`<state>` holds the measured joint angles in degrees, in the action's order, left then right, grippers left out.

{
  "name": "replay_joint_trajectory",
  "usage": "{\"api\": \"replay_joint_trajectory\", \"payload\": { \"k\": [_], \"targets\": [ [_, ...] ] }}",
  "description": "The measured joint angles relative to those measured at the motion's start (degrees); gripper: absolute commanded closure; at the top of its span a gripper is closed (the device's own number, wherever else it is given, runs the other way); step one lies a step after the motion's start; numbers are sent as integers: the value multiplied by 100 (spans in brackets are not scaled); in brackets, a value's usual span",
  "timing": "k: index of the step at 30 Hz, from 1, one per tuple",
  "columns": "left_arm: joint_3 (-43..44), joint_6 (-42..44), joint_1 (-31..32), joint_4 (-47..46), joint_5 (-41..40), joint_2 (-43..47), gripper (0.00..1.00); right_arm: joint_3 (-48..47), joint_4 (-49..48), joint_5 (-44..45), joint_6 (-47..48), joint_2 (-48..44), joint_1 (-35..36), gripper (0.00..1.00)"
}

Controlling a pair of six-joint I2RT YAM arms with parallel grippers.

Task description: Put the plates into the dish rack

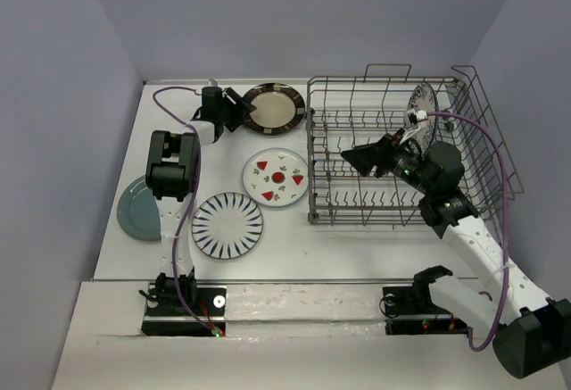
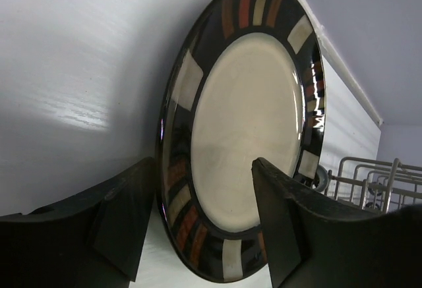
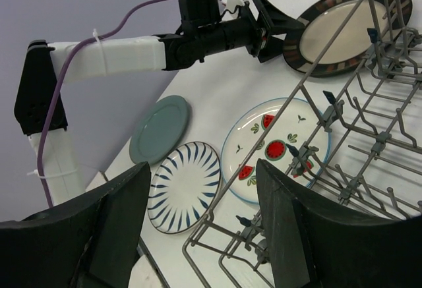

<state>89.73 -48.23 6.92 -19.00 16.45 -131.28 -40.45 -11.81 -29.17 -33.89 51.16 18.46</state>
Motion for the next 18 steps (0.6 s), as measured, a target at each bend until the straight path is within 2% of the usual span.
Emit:
{"api": "replay_joint_trajectory", "payload": {
  "k": [4, 6, 10, 15, 18],
  "targets": [
    [2, -136, 0, -197, 4, -101, 42, -15, -2, 0, 2, 70, 0, 30],
    [2, -157, 0, -260, 2, -140, 52, -31, -2, 2, 4, 146, 0, 30],
    [0, -181, -15, -313, -17, -201, 60, -33, -4, 13, 2, 302, 7, 31],
    [-7, -184, -44, -404, -37, -240, 94, -33, -15, 26, 0, 483, 74, 31],
    [-24, -391, -101, -778, 94, -247, 94, -33, -15, 24, 0, 557, 114, 31]
  ]
}}
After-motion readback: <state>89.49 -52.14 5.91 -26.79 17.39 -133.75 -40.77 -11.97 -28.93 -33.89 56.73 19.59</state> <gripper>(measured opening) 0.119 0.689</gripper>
